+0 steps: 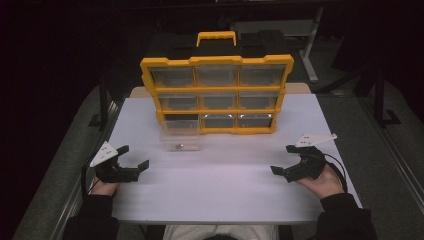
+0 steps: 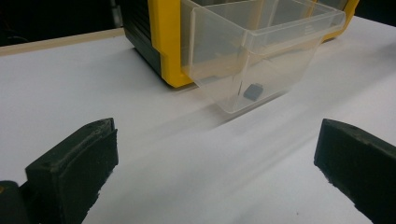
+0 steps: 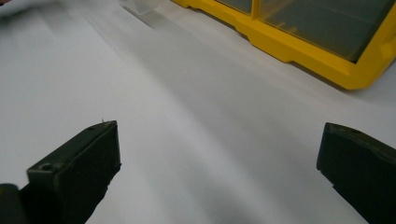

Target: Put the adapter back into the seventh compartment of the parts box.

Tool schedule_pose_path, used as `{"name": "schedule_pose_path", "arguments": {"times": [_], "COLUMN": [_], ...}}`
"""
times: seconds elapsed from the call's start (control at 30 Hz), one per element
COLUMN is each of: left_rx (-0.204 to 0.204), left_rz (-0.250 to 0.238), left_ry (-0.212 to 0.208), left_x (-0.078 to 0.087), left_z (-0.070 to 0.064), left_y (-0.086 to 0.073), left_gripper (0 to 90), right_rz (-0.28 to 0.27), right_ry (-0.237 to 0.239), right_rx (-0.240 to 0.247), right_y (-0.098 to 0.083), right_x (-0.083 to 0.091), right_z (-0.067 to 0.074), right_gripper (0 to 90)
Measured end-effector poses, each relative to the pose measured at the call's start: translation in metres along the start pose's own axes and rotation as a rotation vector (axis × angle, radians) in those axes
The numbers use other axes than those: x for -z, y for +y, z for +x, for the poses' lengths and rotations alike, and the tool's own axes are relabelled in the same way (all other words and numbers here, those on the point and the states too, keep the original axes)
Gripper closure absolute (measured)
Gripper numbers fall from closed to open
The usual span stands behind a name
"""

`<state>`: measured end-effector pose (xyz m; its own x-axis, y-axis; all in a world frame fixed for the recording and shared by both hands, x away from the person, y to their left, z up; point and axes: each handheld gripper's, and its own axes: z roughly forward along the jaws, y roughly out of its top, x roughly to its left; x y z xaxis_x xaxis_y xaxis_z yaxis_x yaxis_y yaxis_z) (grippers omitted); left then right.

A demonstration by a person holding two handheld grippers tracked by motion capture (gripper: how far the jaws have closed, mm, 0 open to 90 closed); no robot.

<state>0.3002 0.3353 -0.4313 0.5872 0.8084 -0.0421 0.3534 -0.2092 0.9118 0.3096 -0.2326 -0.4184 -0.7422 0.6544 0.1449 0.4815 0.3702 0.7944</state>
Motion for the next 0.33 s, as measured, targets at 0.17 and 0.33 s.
{"name": "schedule_pose_path", "arguments": {"times": [0.17, 0.33], "left_rx": [0.002, -0.004], "left_rz": [-0.001, -0.013], "left_ry": [0.001, 0.012], "left_x": [0.0, 0.001], "left_z": [0.0, 0.0], "left_y": [0.0, 0.001], "left_gripper": [0.0, 0.0], "right_rz": [-0.012, -0.009], "right_ry": [-0.006, -0.014], "right_rx": [-0.015, -0.025], "right_y": [-0.011, -0.017], "right_x": [0.004, 0.005], "right_z": [-0.001, -0.003], "right_gripper": [0.0, 0.0]}}
